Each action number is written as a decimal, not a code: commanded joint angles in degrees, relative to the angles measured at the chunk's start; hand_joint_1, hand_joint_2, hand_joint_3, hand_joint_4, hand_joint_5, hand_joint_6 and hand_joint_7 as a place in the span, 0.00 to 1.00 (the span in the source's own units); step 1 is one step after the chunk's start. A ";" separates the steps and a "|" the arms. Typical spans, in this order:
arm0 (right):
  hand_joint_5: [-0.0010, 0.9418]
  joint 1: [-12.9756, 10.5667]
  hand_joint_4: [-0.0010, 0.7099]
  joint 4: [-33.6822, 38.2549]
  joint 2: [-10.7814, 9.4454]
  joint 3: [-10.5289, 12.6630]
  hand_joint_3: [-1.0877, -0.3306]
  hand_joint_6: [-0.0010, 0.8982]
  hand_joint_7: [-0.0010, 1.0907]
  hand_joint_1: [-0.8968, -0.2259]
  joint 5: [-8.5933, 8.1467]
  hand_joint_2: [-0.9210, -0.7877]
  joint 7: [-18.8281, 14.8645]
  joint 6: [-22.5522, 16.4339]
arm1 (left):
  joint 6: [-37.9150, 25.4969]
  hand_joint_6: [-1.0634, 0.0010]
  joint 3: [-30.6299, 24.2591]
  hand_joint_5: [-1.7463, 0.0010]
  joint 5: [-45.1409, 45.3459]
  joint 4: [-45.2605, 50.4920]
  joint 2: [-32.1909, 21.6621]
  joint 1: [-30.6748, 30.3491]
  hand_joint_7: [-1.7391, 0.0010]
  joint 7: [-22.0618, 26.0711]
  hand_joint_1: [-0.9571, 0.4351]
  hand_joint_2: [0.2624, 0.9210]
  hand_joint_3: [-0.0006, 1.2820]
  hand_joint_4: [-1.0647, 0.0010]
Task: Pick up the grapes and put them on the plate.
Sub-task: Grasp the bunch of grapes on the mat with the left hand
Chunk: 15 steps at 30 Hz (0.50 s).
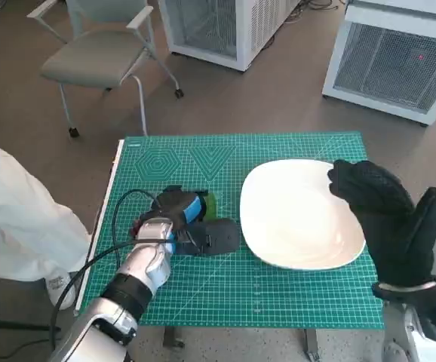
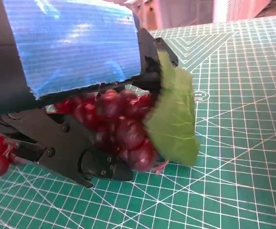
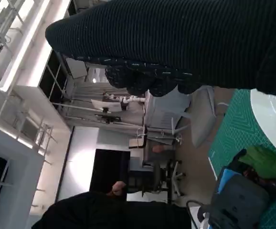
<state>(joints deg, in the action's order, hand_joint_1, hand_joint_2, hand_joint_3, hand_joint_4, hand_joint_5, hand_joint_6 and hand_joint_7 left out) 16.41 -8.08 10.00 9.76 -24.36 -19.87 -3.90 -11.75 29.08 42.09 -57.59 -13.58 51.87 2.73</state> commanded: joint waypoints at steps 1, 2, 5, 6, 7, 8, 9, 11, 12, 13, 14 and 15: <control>0.87 -1.39 0.56 0.70 0.20 0.11 0.65 0.23 0.90 0.80 0.36 0.00 -0.39 0.15 | 0.47 0.60 -0.28 0.17 -1.54 -0.43 -0.41 -2.23 0.21 1.61 0.69 0.99 0.22 0.61; 0.87 -1.36 0.56 0.83 0.20 0.10 0.65 0.23 0.90 0.80 0.37 0.00 -0.44 0.07 | 0.51 0.60 -0.42 0.17 -1.76 -0.15 -0.47 -2.31 0.20 1.73 0.69 0.99 0.22 0.61; 0.87 -1.27 0.56 1.25 0.20 0.09 0.65 0.22 0.90 0.80 0.41 0.00 -0.59 -0.18 | 0.45 0.61 -0.70 0.17 -2.29 0.93 -0.72 -2.61 0.19 2.12 0.69 1.00 0.22 0.61; 0.87 -1.24 0.56 1.36 0.20 0.08 0.65 0.22 0.90 0.80 0.42 0.00 -0.62 -0.25 | 0.46 0.61 -0.72 0.17 -2.42 1.20 -0.81 -2.70 0.19 2.20 0.69 1.00 0.22 0.61; 0.87 -1.22 0.56 1.46 0.19 0.07 0.65 0.22 0.90 0.80 0.43 0.00 -0.64 -0.31 | 0.50 0.61 -0.72 0.17 -2.53 1.41 -0.92 -2.79 0.19 2.24 0.69 1.00 0.22 0.61; 0.87 -1.21 0.56 1.53 0.18 0.05 0.65 0.22 0.90 0.80 0.44 0.00 -0.65 -0.35 | 0.59 0.60 -0.72 0.17 -2.63 1.61 -1.03 -2.88 0.19 2.25 0.69 1.00 0.22 0.61; 0.87 -1.19 0.56 1.58 0.18 0.03 0.65 0.22 0.90 0.80 0.45 0.00 -0.66 -0.39 | 0.72 0.60 -0.73 0.18 -2.73 1.81 -1.16 -2.99 0.19 2.24 0.69 1.00 0.22 0.61; 0.87 -1.14 0.56 1.69 0.17 -0.02 0.65 0.22 0.91 0.80 0.47 0.00 -0.64 -0.42 | 0.95 0.59 -0.79 0.18 -2.91 2.22 -1.42 -3.17 0.20 2.27 0.69 0.99 0.21 0.60; 0.87 -1.10 0.56 1.73 0.16 -0.03 0.65 0.22 0.91 0.80 0.49 0.00 -0.62 -0.42 | 1.06 0.59 -0.81 0.18 -2.98 2.38 -1.53 -3.23 0.20 2.29 0.69 0.99 0.21 0.59; 0.87 -1.05 0.56 1.77 0.15 -0.04 0.65 0.22 0.91 0.80 0.50 0.00 -0.58 -0.40 | 1.16 0.58 -0.83 0.19 -3.05 2.50 -1.64 -3.26 0.20 2.29 0.69 0.99 0.21 0.59; 0.87 -1.01 0.56 1.78 0.15 -0.05 0.65 0.22 0.91 0.80 0.51 0.00 -0.55 -0.38 | 1.25 0.58 -0.83 0.19 -3.09 2.59 -1.74 -3.27 0.21 2.31 0.69 0.98 0.21 0.58; 0.87 -0.98 0.56 1.77 0.14 -0.06 0.65 0.22 0.91 0.80 0.51 0.00 -0.52 -0.35 | 1.33 0.57 -0.81 0.19 -3.13 2.67 -1.84 -3.25 0.21 2.33 0.69 0.98 0.21 0.58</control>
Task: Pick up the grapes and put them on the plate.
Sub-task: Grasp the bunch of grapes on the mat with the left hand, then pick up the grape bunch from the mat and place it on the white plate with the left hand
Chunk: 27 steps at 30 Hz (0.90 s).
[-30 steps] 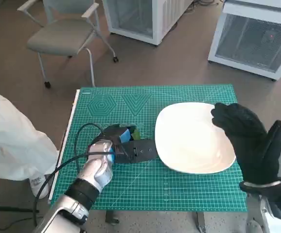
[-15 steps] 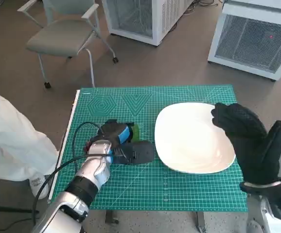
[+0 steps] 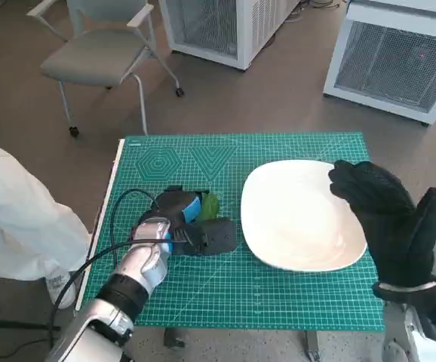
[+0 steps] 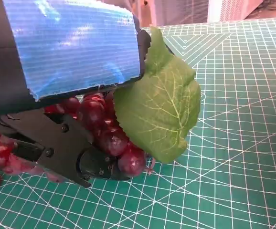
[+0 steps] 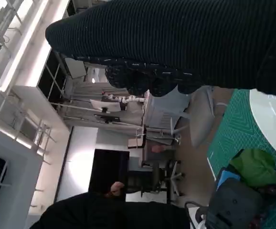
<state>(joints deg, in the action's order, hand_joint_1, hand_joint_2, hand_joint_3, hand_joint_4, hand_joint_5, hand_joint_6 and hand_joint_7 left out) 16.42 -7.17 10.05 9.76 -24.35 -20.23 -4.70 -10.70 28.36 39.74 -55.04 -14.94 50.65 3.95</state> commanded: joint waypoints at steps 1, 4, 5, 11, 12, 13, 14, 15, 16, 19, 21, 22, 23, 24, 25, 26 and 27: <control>0.87 -0.97 0.56 0.82 0.09 -0.07 0.65 0.22 0.91 0.80 0.50 0.00 -0.13 0.48 | 0.32 0.57 -0.07 0.20 -0.79 0.20 -0.56 -2.00 0.21 1.16 0.69 0.98 0.21 0.57; 0.87 -0.98 0.56 0.66 0.09 -0.10 0.65 0.22 0.91 0.80 0.47 0.00 -0.09 0.56 | 0.32 0.56 0.04 0.20 -0.73 0.61 -0.84 -1.89 0.21 1.38 0.69 0.97 0.21 0.57; 0.87 -1.00 0.56 0.61 0.10 -0.09 0.65 0.22 0.91 0.79 0.45 0.00 -0.09 0.57 | 0.31 0.56 0.06 0.20 -0.69 0.94 -0.98 -1.88 0.21 1.52 0.69 0.97 0.21 0.57; 0.87 -1.17 0.56 0.25 0.14 -0.03 0.65 0.22 0.91 0.79 0.36 0.00 -0.05 0.67 | -0.34 0.56 -0.14 0.20 -0.47 4.71 -2.15 -2.04 0.22 3.03 0.69 0.97 0.21 0.56; 0.87 -1.18 0.56 0.19 0.15 -0.02 0.65 0.22 0.91 0.79 0.34 0.00 -0.04 0.70 | -0.65 0.55 -0.22 0.21 -0.41 5.69 -2.40 -2.08 0.22 3.45 0.69 0.97 0.21 0.56; 0.87 -1.20 0.55 0.14 0.16 0.00 0.65 0.22 0.91 0.79 0.32 0.00 -0.04 0.71 | -1.05 0.55 -0.32 0.21 -0.32 7.05 -2.73 -2.22 0.22 3.96 0.69 0.96 0.21 0.55; 0.87 -1.21 0.55 0.09 0.17 0.01 0.65 0.22 0.91 0.79 0.32 0.00 -0.03 0.72 | -1.51 0.54 -0.44 0.21 -0.21 8.69 -3.13 -2.43 0.22 4.54 0.69 0.96 0.21 0.55; 0.87 -1.22 0.55 0.04 0.18 0.02 0.65 0.22 0.91 0.80 0.32 0.00 -0.03 0.71 | -2.05 0.54 -0.58 0.21 -0.08 10.65 -3.59 -2.69 0.22 5.23 0.69 0.96 0.20 0.55; 0.87 -1.24 0.55 -0.01 0.18 0.03 0.65 0.22 0.91 0.80 0.33 0.00 -0.02 0.69 | -2.65 0.55 -0.73 0.21 0.08 12.84 -4.09 -2.99 0.22 6.00 0.69 0.97 0.21 0.56; 0.87 -1.23 0.55 -0.09 0.19 0.05 0.65 0.22 0.91 0.80 0.35 0.00 0.00 0.66 | -4.64 0.58 -1.25 0.19 0.53 19.49 -5.53 -3.79 0.20 8.41 0.69 0.99 0.21 0.58; 0.87 -1.18 0.55 -0.08 0.22 0.09 0.65 0.22 0.91 0.80 0.34 0.00 -0.01 0.64 | -5.92 0.58 -1.70 0.19 0.83 23.75 -6.42 -4.27 0.20 9.77 0.69 0.99 0.21 0.59; 0.88 -1.15 0.55 -0.05 0.24 0.11 0.65 0.22 0.91 0.80 0.32 0.00 -0.04 0.63 | -6.53 0.57 -2.01 0.18 1.01 26.13 -6.90 -4.48 0.21 10.36 0.69 0.98 0.21 0.58; 0.88 -1.12 0.55 -0.01 0.27 0.14 0.65 0.22 0.91 0.80 0.30 0.00 -0.06 0.62 | -7.09 0.54 -2.34 0.17 1.18 28.42 -7.33 -4.68 0.24 10.89 0.69 0.95 0.23 0.58; 0.88 -1.08 0.55 0.03 0.29 0.17 0.65 0.22 0.91 0.80 0.28 0.00 -0.09 0.61 | -7.59 0.51 -2.68 0.15 1.35 30.61 -7.74 -4.87 0.27 11.36 0.69 0.91 0.26 0.58; 0.88 -1.05 0.55 0.06 0.30 0.19 0.64 0.22 0.91 0.80 0.27 0.00 -0.10 0.60 | -8.00 0.48 -2.99 0.12 1.50 32.57 -8.09 -5.04 0.31 11.79 0.69 0.86 0.30 0.58; 0.88 -1.04 0.55 0.07 0.32 0.21 0.64 0.22 0.91 0.80 0.27 0.00 -0.12 0.58 | -8.36 0.45 -3.29 0.11 1.64 34.39 -8.40 -5.17 0.33 12.17 0.69 0.80 0.34 0.57; 0.88 -1.02 0.55 0.08 0.33 0.23 0.64 0.22 0.91 0.80 0.27 0.00 -0.12 0.56 | -8.69 0.45 -3.57 0.11 1.78 36.15 -8.69 -5.27 0.32 12.52 0.69 0.75 0.38 0.56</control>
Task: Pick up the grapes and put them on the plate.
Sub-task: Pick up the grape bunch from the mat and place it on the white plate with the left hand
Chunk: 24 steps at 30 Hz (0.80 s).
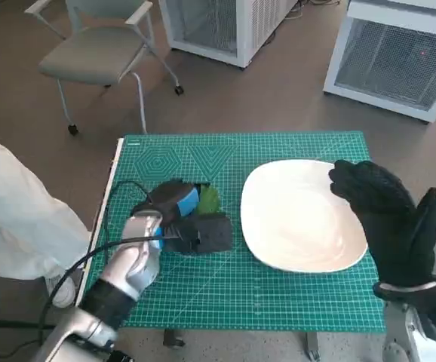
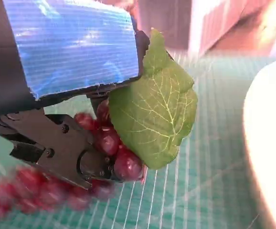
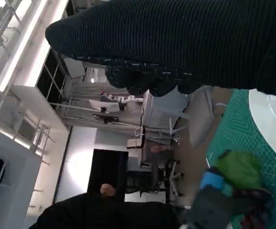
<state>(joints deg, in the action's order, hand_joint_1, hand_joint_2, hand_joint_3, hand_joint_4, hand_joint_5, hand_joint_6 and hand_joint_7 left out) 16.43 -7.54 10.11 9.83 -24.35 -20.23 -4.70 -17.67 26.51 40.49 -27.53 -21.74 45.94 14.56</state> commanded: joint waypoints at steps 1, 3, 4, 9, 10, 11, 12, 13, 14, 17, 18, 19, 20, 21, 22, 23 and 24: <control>0.88 -1.03 0.55 0.44 0.28 0.20 0.64 0.22 0.91 0.80 0.27 0.00 -0.12 0.53 | -2.04 0.45 -2.05 0.12 1.17 10.55 -2.20 -0.61 0.30 2.26 0.69 0.71 0.42 0.55; 0.88 -1.02 0.55 0.46 0.31 0.26 0.64 0.22 0.91 0.80 0.27 0.00 -0.14 0.47 | -2.64 0.46 -2.60 0.16 1.42 13.74 -2.67 -0.67 0.25 2.87 0.69 0.64 0.47 0.52; 0.88 -0.99 0.55 0.51 0.31 0.29 0.64 0.22 0.91 0.80 0.27 0.00 -0.15 0.44 | -2.89 0.47 -2.84 0.18 1.51 14.98 -2.81 -0.68 0.24 3.13 0.69 0.63 0.48 0.50; 0.88 -0.80 0.55 0.78 0.27 0.40 0.63 0.22 0.91 0.81 0.33 0.00 -0.13 0.28 | -3.61 0.37 -4.13 0.18 1.97 19.79 -3.13 -0.57 0.39 3.87 0.69 0.73 0.33 0.43; 0.88 -0.76 0.55 0.80 0.25 0.40 0.63 0.22 0.91 0.81 0.35 0.00 -0.10 0.27 | -3.63 0.35 -4.37 0.20 2.08 20.54 -3.14 -0.52 0.42 3.87 0.69 0.78 0.27 0.41; 0.88 -0.73 0.55 0.80 0.22 0.39 0.63 0.21 0.91 0.81 0.38 0.00 -0.06 0.26 | -3.63 0.34 -4.59 0.21 2.18 21.18 -3.12 -0.47 0.44 3.83 0.69 0.83 0.22 0.39; 0.88 -0.70 0.55 0.80 0.18 0.37 0.63 0.21 0.91 0.81 0.42 0.00 -0.01 0.24 | -3.59 0.33 -4.77 0.22 2.29 21.72 -3.08 -0.44 0.46 3.72 0.69 0.86 0.18 0.38; 0.88 -0.67 0.55 0.79 0.14 0.35 0.63 0.21 0.91 0.81 0.46 0.00 0.05 0.23 | -3.51 0.32 -4.93 0.23 2.40 22.19 -3.02 -0.42 0.47 3.56 0.69 0.89 0.14 0.36; 0.88 -0.66 0.55 0.77 0.10 0.33 0.63 0.21 0.91 0.81 0.50 0.00 0.11 0.22 | -3.36 0.31 -5.08 0.24 2.48 22.56 -2.94 -0.41 0.48 3.33 0.69 0.91 0.11 0.35; 0.88 -0.65 0.55 0.70 0.01 0.29 0.63 0.21 0.91 0.81 0.58 0.00 0.25 0.19 | -2.63 0.30 -5.45 0.26 2.58 23.12 -2.66 -0.42 0.48 2.35 0.69 0.95 0.07 0.34; 0.88 -0.66 0.55 0.67 -0.02 0.29 0.63 0.21 0.91 0.81 0.59 0.00 0.29 0.18 | -2.32 0.29 -5.56 0.26 2.55 23.22 -2.57 -0.44 0.49 2.01 0.69 0.96 0.06 0.34; 0.88 -0.69 0.55 0.63 -0.04 0.30 0.63 0.22 0.92 0.81 0.60 0.00 0.32 0.17 | -1.98 0.29 -5.68 0.25 2.49 23.33 -2.46 -0.47 0.49 1.66 0.69 0.96 0.05 0.34; 0.88 -0.73 0.55 0.59 -0.07 0.31 0.63 0.22 0.92 0.81 0.60 0.00 0.35 0.15 | -1.68 0.28 -5.80 0.25 2.42 23.49 -2.36 -0.53 0.50 1.37 0.69 0.96 0.05 0.34; 0.88 -0.76 0.55 0.55 -0.08 0.31 0.63 0.22 0.92 0.81 0.60 0.00 0.37 0.13 | -1.45 0.27 -5.91 0.25 2.35 23.60 -2.30 -0.58 0.51 1.17 0.69 0.96 0.05 0.35; 0.88 -0.79 0.55 0.53 -0.10 0.32 0.63 0.22 0.92 0.81 0.62 0.00 0.40 0.11 | -1.24 0.27 -5.99 0.24 2.28 23.62 -2.22 -0.61 0.51 1.00 0.69 0.96 0.05 0.35; 0.88 -0.83 0.55 0.50 -0.12 0.32 0.63 0.22 0.92 0.81 0.63 0.00 0.42 0.08 | -1.06 0.27 -6.01 0.24 2.22 23.53 -2.10 -0.58 0.51 0.85 0.69 0.96 0.05 0.35; 0.88 -0.88 0.55 0.46 -0.14 0.33 0.63 0.22 0.92 0.81 0.65 0.00 0.45 0.05 | -0.88 0.27 -6.00 0.24 2.16 23.35 -1.95 -0.52 0.51 0.71 0.69 0.96 0.05 0.35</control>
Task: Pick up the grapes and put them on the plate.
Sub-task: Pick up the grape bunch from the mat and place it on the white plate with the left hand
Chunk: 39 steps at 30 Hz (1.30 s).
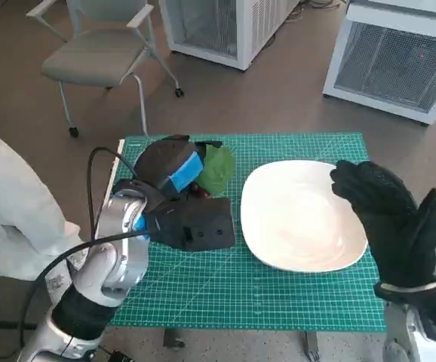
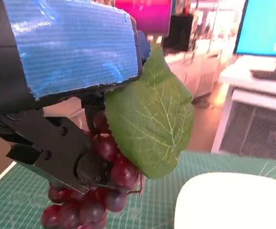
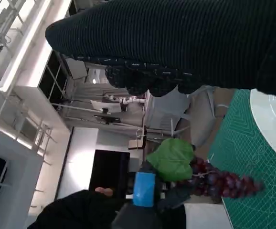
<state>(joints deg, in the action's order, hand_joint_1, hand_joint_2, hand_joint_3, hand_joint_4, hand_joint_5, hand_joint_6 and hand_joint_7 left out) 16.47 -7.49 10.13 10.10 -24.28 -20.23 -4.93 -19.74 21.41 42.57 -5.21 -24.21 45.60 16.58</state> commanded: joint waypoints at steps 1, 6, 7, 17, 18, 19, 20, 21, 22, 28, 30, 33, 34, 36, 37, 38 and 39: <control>0.88 -0.97 0.55 0.36 -0.17 0.06 0.63 0.22 0.92 0.81 0.59 0.00 0.47 0.25 | 1.36 0.27 -0.86 0.25 0.02 0.82 0.69 -0.12 0.51 -1.44 0.69 0.96 0.05 0.34; 0.88 -1.33 0.55 -0.16 -0.25 0.10 0.63 0.22 0.92 0.81 0.59 0.00 0.68 0.25 | 1.74 0.25 -0.18 0.24 -0.03 -0.36 1.93 0.80 0.53 -1.40 0.69 0.96 0.05 0.36; 0.88 -1.38 0.55 -0.25 -0.25 0.11 0.63 0.22 0.92 0.81 0.59 0.00 0.73 0.26 | 1.75 0.25 -0.01 0.23 0.03 -0.48 2.21 0.99 0.53 -1.30 0.69 0.96 0.05 0.36; 0.88 -2.37 0.55 -2.58 -0.01 0.37 0.63 0.22 0.92 0.81 0.33 0.00 1.50 1.01 | 1.36 0.27 3.04 0.23 0.70 -5.08 8.40 6.65 0.50 -0.35 0.69 0.97 0.06 0.38; 0.88 -2.49 0.55 -2.86 0.06 0.47 0.63 0.22 0.92 0.81 0.27 0.00 1.57 1.11 | 1.29 0.30 3.43 0.24 0.77 -5.47 9.24 7.49 0.48 -0.19 0.69 0.97 0.06 0.38; 0.88 -2.60 0.55 -3.08 0.12 0.56 0.63 0.22 0.92 0.81 0.21 0.00 1.62 1.18 | 1.26 0.31 3.74 0.24 0.80 -5.88 9.98 8.28 0.46 -0.06 0.69 0.97 0.07 0.39; 0.88 -2.71 0.56 -3.27 0.18 0.66 0.63 0.22 0.92 0.81 0.15 0.00 1.66 1.25 | 1.26 0.33 4.01 0.25 0.81 -6.31 10.66 9.04 0.43 0.04 0.69 0.97 0.07 0.39; 0.88 -2.84 0.56 -3.47 0.23 0.76 0.62 0.22 0.92 0.81 0.09 0.00 1.69 1.30 | 1.33 0.35 4.23 0.27 0.75 -6.82 11.30 9.83 0.40 0.15 0.69 0.97 0.08 0.40; 0.88 -2.98 0.56 -3.68 0.26 0.85 0.62 0.23 0.92 0.81 0.05 0.00 1.72 1.33 | 1.43 0.36 4.43 0.27 0.65 -7.38 11.92 10.64 0.38 0.26 0.69 0.97 0.08 0.40; 0.88 -3.89 0.56 -5.01 0.12 1.02 0.62 0.23 0.92 0.81 0.47 0.00 2.12 1.11 | 4.13 0.33 4.55 0.20 -1.12 -10.55 14.28 14.82 0.47 0.58 0.69 0.94 0.12 0.42; 0.87 -4.13 0.56 -5.19 0.10 1.11 0.62 0.23 0.92 0.81 0.63 0.00 2.23 0.89 | 5.42 0.33 4.39 0.18 -1.80 -11.88 14.78 16.08 0.46 0.48 0.69 0.85 0.20 0.43; 0.87 -4.34 0.56 -5.27 0.10 1.28 0.63 0.23 0.92 0.81 0.83 0.00 2.43 0.65 | 7.28 0.41 4.18 0.14 -2.65 -13.81 15.20 17.53 0.37 0.21 0.69 0.74 0.35 0.48; 0.87 -4.40 0.56 -5.28 0.09 1.33 0.63 0.23 0.92 0.81 0.90 0.00 2.50 0.57 | 7.91 0.45 4.13 0.15 -2.90 -14.36 15.25 17.87 0.33 0.10 0.69 0.76 0.35 0.51; 0.87 -4.52 0.56 -5.35 0.04 1.37 0.63 0.23 0.92 0.81 1.08 0.00 2.68 0.38 | 9.11 0.52 4.04 0.14 -3.37 -15.24 15.31 18.33 0.26 -0.16 0.69 0.79 0.36 0.56; 0.87 -4.58 0.56 -5.39 0.01 1.37 0.63 0.23 0.92 0.81 1.17 0.00 2.77 0.30 | 9.65 0.52 4.01 0.12 -3.57 -15.66 15.35 18.51 0.26 -0.29 0.69 0.78 0.39 0.57; 0.87 -4.64 0.56 -5.43 -0.02 1.37 0.63 0.23 0.91 0.81 1.24 0.00 2.85 0.21 | 10.14 0.51 3.99 0.10 -3.74 -16.09 15.43 18.66 0.28 -0.41 0.69 0.75 0.41 0.59; 0.87 -4.71 0.56 -5.45 -0.04 1.39 0.63 0.23 0.91 0.81 1.31 0.00 2.92 0.12 | 10.63 0.50 3.99 0.07 -3.89 -16.60 15.55 18.83 0.30 -0.57 0.69 0.72 0.45 0.60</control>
<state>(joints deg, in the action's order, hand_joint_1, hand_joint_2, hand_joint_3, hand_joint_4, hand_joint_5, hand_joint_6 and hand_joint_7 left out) 12.99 -12.82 10.14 11.30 -23.57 -17.95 -4.97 -10.32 26.01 39.38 -20.23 -8.59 63.22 16.83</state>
